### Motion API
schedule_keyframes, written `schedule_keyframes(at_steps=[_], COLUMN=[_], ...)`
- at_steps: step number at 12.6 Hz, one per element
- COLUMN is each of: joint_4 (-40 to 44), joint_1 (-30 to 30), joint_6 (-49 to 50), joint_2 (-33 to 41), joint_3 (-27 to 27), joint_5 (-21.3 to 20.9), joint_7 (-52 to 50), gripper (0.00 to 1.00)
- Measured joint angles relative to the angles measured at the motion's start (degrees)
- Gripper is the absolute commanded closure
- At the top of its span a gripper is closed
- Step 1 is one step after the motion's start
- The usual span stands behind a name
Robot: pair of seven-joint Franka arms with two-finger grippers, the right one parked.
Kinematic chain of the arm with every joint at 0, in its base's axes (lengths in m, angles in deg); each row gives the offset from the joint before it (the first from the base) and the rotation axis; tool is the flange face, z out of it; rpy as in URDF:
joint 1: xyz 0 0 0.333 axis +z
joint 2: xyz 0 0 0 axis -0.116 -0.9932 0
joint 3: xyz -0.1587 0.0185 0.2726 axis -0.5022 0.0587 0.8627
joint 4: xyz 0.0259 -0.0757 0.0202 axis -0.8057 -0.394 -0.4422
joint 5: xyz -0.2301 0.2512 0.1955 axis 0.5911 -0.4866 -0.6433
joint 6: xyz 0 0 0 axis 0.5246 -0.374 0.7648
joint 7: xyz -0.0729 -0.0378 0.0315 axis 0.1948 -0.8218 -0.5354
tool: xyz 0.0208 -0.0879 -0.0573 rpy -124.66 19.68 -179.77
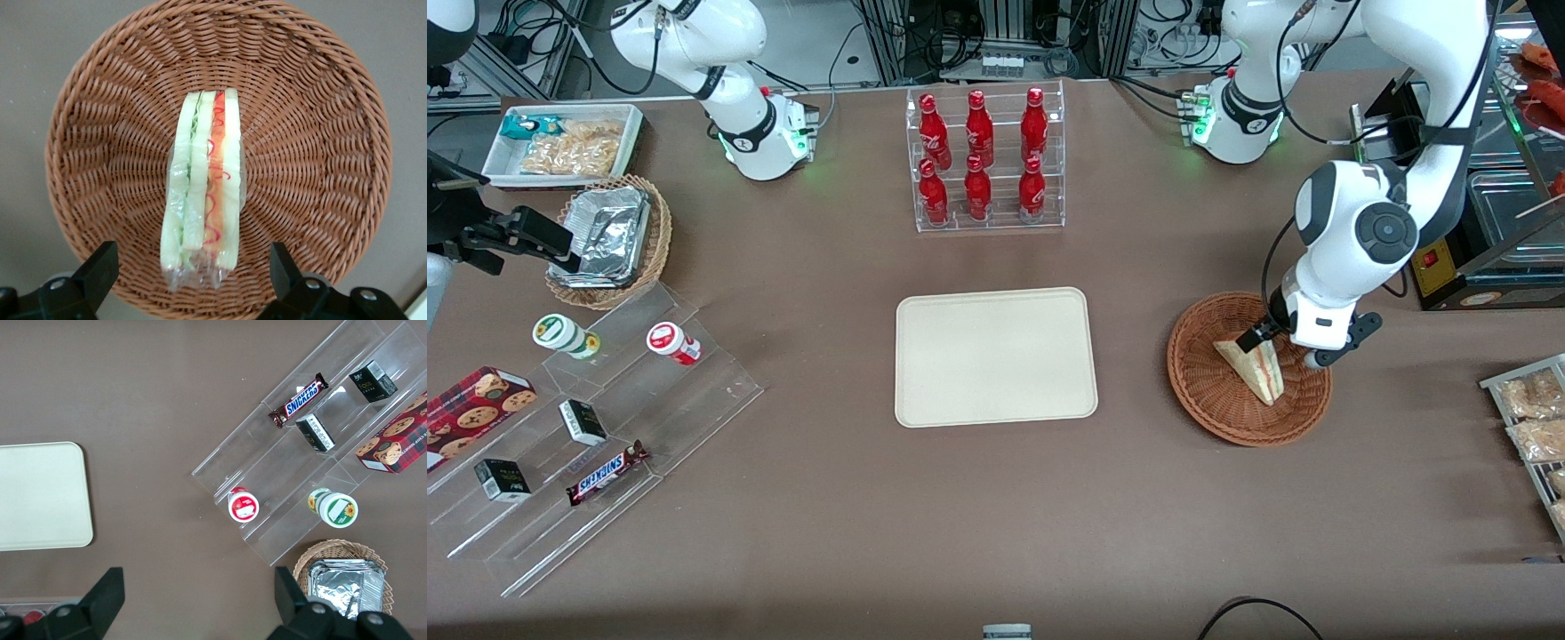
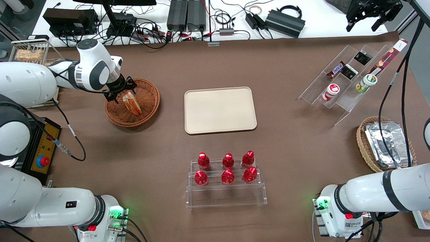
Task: Place sandwich from basket to tray
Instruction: 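Lower the left gripper and close it on the wrapped sandwich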
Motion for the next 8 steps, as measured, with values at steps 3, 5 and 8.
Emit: schedule_keyframes(at_steps=[3,5,8], joint_4=[0.0,0.0,0.1], joint_1=[-0.3,-0.3,-0.3], joint_6=[-2.0,-3.9,-5.3], joint_2=[-2.7,-4.4,-6.0], joint_3=[0.0,0.0,0.0], joint_5=[0.0,0.0,-0.6], joint_7=[-1.3,-1.3,-1.2], gripper=[0.0,0.04,0.73])
